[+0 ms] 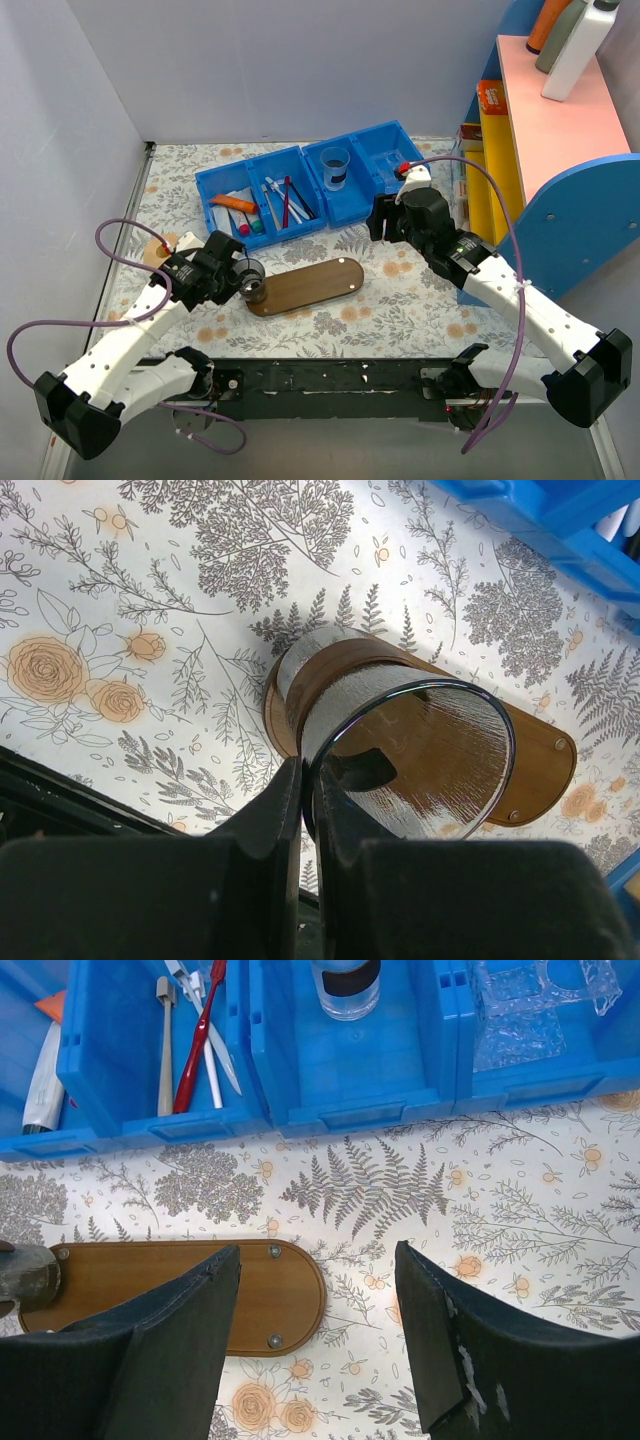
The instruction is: Prepare toiletry sets of a toothbrush and toothpaste on the tray
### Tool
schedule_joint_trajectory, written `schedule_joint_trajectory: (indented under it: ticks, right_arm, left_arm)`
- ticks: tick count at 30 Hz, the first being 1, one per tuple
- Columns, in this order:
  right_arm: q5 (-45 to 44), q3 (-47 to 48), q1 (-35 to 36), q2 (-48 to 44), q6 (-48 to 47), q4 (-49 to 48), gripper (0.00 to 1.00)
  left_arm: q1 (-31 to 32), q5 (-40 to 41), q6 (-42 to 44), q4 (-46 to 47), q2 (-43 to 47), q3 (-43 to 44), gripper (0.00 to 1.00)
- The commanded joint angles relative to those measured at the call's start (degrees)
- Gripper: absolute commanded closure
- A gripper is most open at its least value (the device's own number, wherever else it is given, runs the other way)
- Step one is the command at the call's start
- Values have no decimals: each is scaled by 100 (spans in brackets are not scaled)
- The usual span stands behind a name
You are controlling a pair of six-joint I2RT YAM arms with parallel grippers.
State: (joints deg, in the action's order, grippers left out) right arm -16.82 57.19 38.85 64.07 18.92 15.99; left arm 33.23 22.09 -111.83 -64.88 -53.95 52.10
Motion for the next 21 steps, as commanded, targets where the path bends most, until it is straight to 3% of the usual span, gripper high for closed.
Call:
schedule_joint_trajectory:
  ticks: [1, 21]
  right_arm:
    - [56, -59, -18, -79, 51, -316, 29]
    - [117, -68, -18, -106, 51, -307, 29]
  left_arm:
    - [-1, 164, -260, 186, 236, -68, 100]
    - [104, -125, -577, 450, 386, -314, 100]
